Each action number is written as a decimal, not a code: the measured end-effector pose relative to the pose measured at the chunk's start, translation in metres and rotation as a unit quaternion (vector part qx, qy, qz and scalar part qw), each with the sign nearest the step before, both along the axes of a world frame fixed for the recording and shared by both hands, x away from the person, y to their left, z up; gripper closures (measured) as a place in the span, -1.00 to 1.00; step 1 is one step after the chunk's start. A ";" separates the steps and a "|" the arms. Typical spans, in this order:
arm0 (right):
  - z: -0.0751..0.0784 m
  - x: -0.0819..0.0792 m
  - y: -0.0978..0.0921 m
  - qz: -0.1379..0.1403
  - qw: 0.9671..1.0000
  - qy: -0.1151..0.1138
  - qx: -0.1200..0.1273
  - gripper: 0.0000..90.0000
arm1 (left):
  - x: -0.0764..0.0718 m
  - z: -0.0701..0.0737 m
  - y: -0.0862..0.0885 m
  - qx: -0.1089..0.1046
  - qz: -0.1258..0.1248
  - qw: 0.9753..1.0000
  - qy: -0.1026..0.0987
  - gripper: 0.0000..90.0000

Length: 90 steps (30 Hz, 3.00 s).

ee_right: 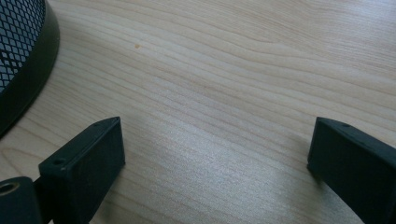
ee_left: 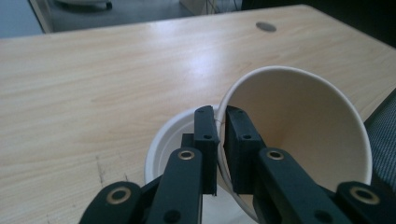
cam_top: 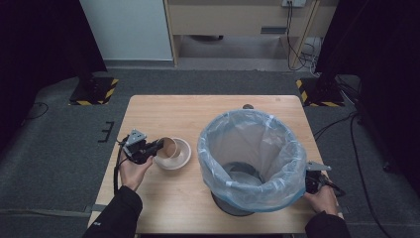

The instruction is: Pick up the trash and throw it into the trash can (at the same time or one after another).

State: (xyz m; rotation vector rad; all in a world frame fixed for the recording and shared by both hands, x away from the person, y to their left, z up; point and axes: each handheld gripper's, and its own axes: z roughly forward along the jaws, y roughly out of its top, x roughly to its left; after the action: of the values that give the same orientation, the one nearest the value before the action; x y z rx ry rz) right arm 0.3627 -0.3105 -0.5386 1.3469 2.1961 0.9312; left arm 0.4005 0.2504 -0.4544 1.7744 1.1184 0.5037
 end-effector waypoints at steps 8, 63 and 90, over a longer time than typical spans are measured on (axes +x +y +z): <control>0.000 0.000 0.000 0.000 1.000 0.000 0.000 -0.91 | -0.006 0.017 0.002 -0.017 0.004 0.999 -0.036 0.85; 0.000 0.000 0.000 0.000 1.000 0.000 0.000 -0.91 | -0.068 0.133 0.009 -0.140 -0.032 0.964 -0.226 0.85; 0.000 0.000 0.000 0.000 1.000 0.000 -0.001 -0.91 | -0.101 0.163 -0.017 -0.174 -0.093 0.941 -0.274 0.85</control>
State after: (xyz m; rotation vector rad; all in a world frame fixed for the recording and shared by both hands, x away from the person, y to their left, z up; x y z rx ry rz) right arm 0.3627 -0.3104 -0.5387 1.3450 2.1969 0.9297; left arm 0.2991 0.2333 -0.2916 1.2982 0.5944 0.5952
